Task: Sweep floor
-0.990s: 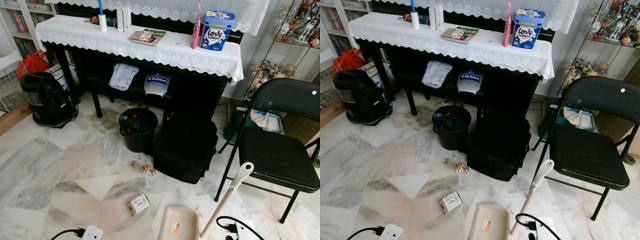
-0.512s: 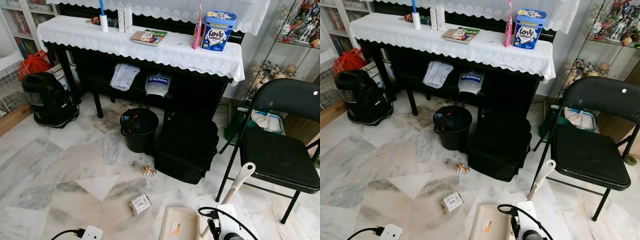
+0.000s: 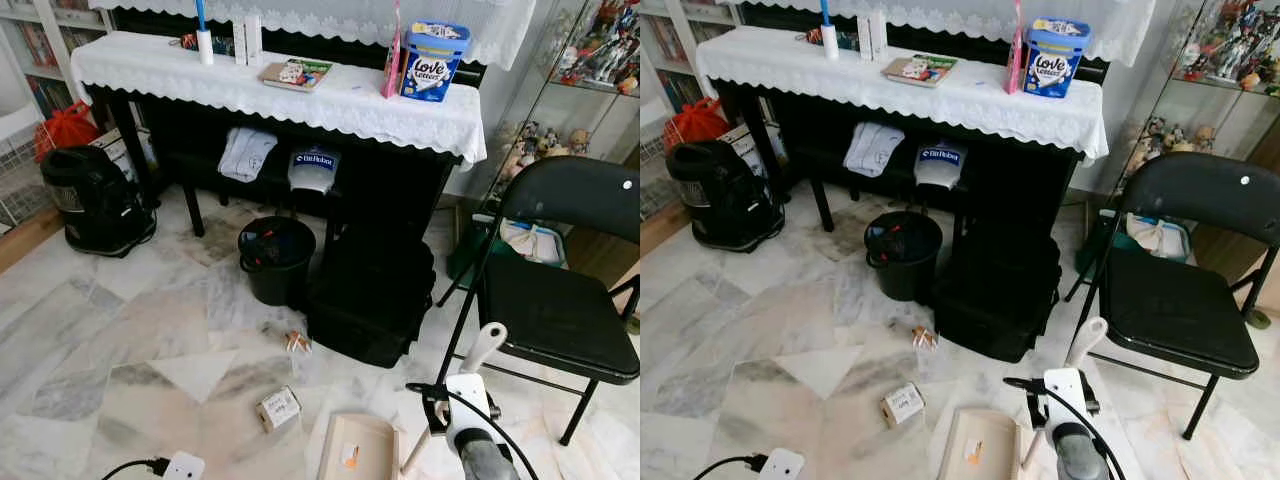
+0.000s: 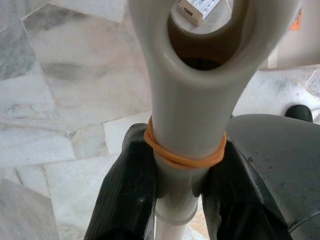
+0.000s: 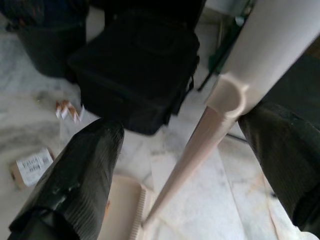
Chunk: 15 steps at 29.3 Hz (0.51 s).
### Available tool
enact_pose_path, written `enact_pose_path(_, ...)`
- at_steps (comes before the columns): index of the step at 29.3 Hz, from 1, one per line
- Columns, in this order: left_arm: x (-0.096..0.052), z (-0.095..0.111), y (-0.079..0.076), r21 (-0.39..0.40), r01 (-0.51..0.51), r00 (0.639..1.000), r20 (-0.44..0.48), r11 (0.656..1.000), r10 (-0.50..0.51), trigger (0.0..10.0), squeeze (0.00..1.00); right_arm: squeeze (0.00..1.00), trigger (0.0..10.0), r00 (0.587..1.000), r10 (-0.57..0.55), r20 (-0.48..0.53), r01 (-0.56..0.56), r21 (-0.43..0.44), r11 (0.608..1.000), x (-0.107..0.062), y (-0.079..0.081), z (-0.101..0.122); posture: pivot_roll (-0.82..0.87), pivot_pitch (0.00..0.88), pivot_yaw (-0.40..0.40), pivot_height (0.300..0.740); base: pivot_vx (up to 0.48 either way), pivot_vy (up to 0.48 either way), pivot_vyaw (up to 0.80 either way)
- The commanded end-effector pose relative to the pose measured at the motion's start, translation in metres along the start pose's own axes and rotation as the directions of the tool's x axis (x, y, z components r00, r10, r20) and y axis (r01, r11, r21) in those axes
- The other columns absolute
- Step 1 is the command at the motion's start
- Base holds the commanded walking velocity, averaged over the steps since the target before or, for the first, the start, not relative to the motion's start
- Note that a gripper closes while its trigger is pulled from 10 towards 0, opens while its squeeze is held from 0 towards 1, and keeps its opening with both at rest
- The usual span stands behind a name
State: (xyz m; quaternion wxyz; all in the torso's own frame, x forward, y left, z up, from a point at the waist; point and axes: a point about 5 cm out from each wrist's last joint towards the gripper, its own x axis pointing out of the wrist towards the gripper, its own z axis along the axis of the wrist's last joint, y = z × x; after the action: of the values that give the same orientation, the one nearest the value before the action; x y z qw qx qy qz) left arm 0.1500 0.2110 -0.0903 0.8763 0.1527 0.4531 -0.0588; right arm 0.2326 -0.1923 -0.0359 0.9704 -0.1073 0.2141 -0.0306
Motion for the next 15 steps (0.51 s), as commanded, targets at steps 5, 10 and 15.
enact_pose_path(5,-0.0019,-0.0101,-0.0222,-0.035,0.080,0.996,-0.035,0.996,-0.082,10.0,0.00,0.00,10.0,0.997,-0.023,0.077,0.021,0.022,1.000,-0.0011,0.0075,0.0087,-0.02,0.000,-0.127,0.740,0.000,0.000,0.00)
enact_pose_path(10,-0.0020,-0.0104,-0.0217,-0.036,0.079,0.996,-0.035,0.996,-0.080,10.0,0.00,0.00,10.0,0.996,-0.027,0.089,0.025,0.022,0.999,-0.0012,0.0099,0.0104,-0.01,0.000,-0.125,0.740,0.000,0.000,0.00)
enact_pose_path(15,-0.0019,-0.0099,-0.0217,-0.037,0.080,0.996,-0.032,0.996,-0.081,10.0,0.00,0.00,10.0,0.993,-0.038,0.112,0.037,0.010,0.999,-0.0017,0.0110,0.0130,-0.01,0.000,-0.124,0.740,0.000,0.000,0.00)
